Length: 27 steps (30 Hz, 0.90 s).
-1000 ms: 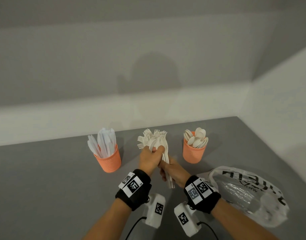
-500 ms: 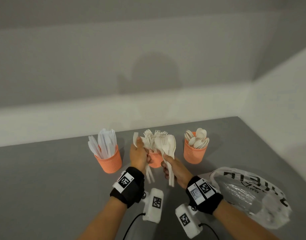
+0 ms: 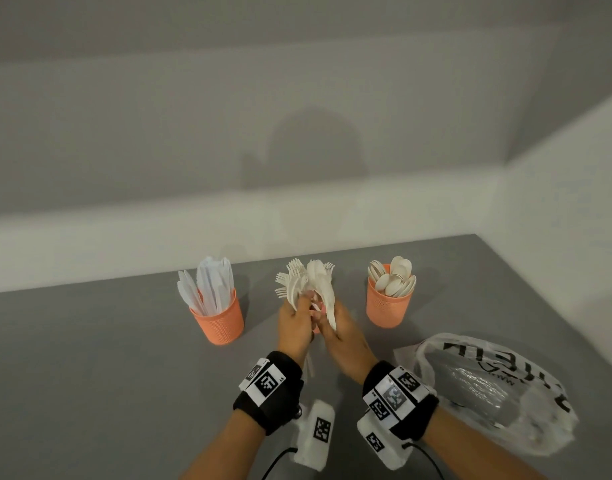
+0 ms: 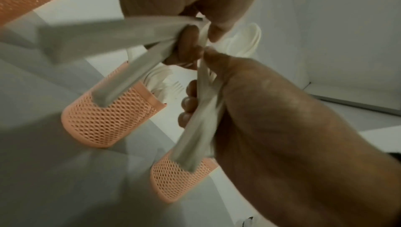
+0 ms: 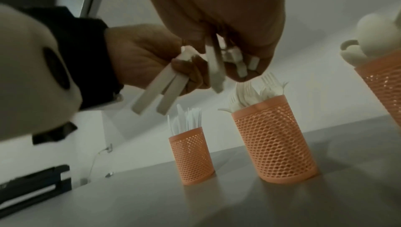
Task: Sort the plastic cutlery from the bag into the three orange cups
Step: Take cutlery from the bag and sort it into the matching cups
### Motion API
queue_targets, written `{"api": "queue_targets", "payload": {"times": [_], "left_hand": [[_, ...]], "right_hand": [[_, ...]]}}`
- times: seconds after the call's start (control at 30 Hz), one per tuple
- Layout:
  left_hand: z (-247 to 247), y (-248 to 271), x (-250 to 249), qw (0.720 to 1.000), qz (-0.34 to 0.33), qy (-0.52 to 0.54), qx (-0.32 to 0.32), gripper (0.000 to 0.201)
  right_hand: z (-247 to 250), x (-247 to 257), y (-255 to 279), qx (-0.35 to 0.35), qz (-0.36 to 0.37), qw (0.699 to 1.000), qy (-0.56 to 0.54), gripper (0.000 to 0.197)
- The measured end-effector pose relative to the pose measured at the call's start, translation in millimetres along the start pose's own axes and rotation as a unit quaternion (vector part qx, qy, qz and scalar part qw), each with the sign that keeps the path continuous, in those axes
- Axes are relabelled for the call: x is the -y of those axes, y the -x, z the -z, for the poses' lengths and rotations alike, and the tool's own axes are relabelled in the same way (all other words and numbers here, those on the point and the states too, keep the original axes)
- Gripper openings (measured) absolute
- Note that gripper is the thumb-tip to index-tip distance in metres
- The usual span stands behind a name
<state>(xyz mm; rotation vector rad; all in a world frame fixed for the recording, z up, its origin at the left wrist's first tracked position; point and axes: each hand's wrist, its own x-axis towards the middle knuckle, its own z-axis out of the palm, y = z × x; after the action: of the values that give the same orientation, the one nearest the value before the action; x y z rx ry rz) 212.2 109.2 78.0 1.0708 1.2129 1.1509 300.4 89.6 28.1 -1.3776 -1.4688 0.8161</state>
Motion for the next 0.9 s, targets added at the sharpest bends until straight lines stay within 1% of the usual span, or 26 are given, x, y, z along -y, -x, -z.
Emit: {"api": "queue_targets", "payload": {"times": [0.07,0.13,0.17,0.23,0.3,0.37,0.43,0.5,0.57,0.7,0.8,0.83,0.9], "left_hand": [[0.9,0.7,-3.4,0.999,0.002,0.021,-0.038,0.027],[5.3,-2.9,-5.7,0.996,-0.012,0.030,-0.080,0.025],[8.4,-5.1,-7.3,0.994,-0.019,0.036,-0.100,0.026],[18.4,-9.8,-11.9,0.990,-0.019,0.062,-0.125,0.025],[30.2,-12.5,-18.5,0.990,0.001,0.088,-0.112,0.022],[39.1,-10.7,-21.6,0.996,0.021,0.051,-0.073,0.026],[41.0,-2.6,-21.9,1.000,0.021,-0.002,-0.016,0.026],[37.0,9.9,-23.8,0.999,0.011,-0.023,0.036,0.023],[31.0,19.5,-26.0,0.998,0.004,-0.024,0.058,0.020],[25.0,22.3,-26.2,1.000,0.017,-0.018,0.019,0.017],[26.8,23.6,-27.0,0.998,-0.020,-0.060,-0.025,0.017],[27.8,23.2,-26.2,0.995,-0.033,-0.083,-0.032,0.017],[27.5,23.2,-25.2,0.990,-0.047,-0.131,-0.024,0.019]], "right_hand": [[0.7,5.0,3.1,-0.003,-0.016,0.998,-0.068,0.040],[2.4,7.9,5.7,-0.014,-0.061,0.987,-0.148,0.024],[3.9,9.2,7.1,-0.016,-0.100,0.978,-0.184,0.020],[9.4,9.7,10.1,-0.002,-0.168,0.955,-0.246,0.021],[16.7,11.5,12.1,0.013,-0.193,0.940,-0.280,0.020],[20.5,14.7,13.9,0.036,-0.189,0.937,-0.292,0.021],[20.6,18.6,16.0,0.053,-0.182,0.938,-0.290,0.018],[18.1,21.7,18.3,0.066,-0.181,0.943,-0.273,0.014],[14.8,24.5,22.2,0.073,-0.171,0.951,-0.245,0.013],[14.1,30.4,31.4,0.105,-0.143,0.964,-0.196,0.014],[18.6,31.9,33.2,0.102,-0.152,0.965,-0.189,0.019],[19.7,31.5,33.7,0.100,-0.148,0.968,-0.178,0.018],[20.1,29.1,35.3,0.103,-0.129,0.976,-0.143,0.014]]}}
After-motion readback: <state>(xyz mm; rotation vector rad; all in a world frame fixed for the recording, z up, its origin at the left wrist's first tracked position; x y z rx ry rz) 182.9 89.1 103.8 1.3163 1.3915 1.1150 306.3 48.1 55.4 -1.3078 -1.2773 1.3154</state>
